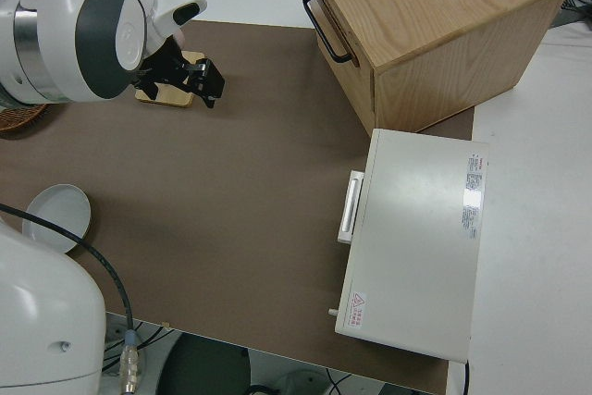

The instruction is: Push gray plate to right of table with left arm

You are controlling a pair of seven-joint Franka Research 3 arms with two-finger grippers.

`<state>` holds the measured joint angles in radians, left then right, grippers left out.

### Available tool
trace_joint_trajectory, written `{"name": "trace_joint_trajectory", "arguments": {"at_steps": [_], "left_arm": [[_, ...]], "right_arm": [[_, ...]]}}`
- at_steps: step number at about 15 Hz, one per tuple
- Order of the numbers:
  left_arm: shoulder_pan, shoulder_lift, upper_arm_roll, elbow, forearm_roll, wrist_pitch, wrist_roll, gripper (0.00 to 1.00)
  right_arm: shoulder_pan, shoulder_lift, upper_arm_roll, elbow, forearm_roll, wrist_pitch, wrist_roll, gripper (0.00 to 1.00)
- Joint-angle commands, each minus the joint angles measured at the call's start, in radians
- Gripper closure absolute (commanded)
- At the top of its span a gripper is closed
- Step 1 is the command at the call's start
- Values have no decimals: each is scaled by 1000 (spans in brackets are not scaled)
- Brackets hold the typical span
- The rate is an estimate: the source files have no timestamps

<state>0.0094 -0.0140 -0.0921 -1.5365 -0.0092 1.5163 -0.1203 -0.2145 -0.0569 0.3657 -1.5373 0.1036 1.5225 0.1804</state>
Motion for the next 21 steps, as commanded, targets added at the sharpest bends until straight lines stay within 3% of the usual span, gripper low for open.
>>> {"name": "trace_joint_trajectory", "arguments": {"at_steps": [1,17,21], "left_arm": [[7,19,-15,38,23,-11,-1,2],[9,23,-21,26,21,-7,10,2],[14,32,-26,-28,14,37,14,2]], "right_arm": [[-6,6,4,14,16,-7,2,5],[-6,6,4,14,16,-7,2,5],[-6,6,4,14,16,-7,2,5]]}}
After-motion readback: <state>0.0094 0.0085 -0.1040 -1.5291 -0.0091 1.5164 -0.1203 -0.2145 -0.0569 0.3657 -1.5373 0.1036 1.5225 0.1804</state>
